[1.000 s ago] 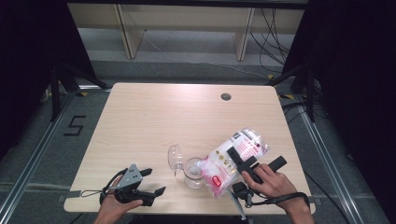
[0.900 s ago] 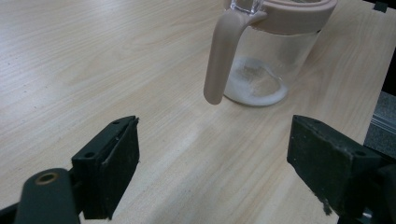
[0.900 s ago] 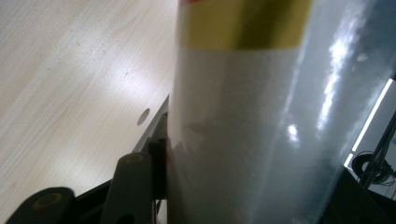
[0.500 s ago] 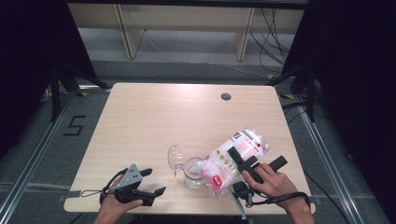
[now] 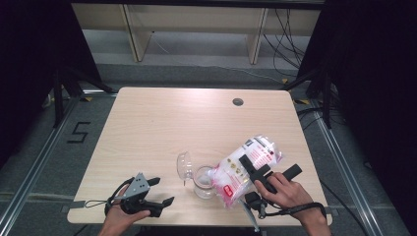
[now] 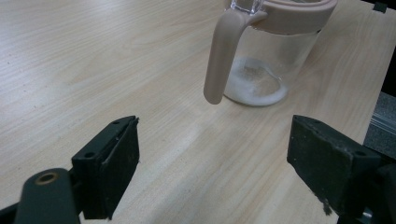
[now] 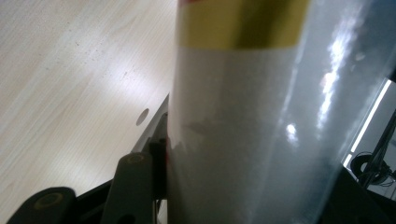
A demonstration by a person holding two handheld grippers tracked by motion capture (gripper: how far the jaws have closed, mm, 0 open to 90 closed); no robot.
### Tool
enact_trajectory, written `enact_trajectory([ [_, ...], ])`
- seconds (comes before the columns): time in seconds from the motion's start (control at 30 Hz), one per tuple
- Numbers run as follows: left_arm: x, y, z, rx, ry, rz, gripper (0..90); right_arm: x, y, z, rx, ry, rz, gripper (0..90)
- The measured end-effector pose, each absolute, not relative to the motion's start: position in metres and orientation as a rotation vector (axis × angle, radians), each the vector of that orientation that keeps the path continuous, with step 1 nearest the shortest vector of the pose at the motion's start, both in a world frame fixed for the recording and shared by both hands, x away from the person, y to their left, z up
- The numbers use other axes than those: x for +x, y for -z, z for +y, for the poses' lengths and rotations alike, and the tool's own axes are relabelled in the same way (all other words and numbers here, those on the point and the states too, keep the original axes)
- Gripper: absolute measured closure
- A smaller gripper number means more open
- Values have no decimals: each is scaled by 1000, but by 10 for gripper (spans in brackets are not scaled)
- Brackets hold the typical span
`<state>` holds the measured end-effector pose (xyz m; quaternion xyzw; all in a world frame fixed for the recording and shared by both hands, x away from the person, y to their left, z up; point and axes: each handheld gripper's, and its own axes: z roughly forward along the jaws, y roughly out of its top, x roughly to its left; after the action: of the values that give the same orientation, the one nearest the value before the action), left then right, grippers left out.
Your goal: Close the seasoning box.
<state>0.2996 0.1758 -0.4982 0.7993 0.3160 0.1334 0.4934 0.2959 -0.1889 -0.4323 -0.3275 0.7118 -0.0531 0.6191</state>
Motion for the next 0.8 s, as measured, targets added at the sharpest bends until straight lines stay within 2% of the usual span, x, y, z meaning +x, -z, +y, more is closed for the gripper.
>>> enact_trajectory([
  [0.8, 299, 497, 179, 1951, -356, 744, 172, 298, 427, -190, -747, 137, 1625, 563],
])
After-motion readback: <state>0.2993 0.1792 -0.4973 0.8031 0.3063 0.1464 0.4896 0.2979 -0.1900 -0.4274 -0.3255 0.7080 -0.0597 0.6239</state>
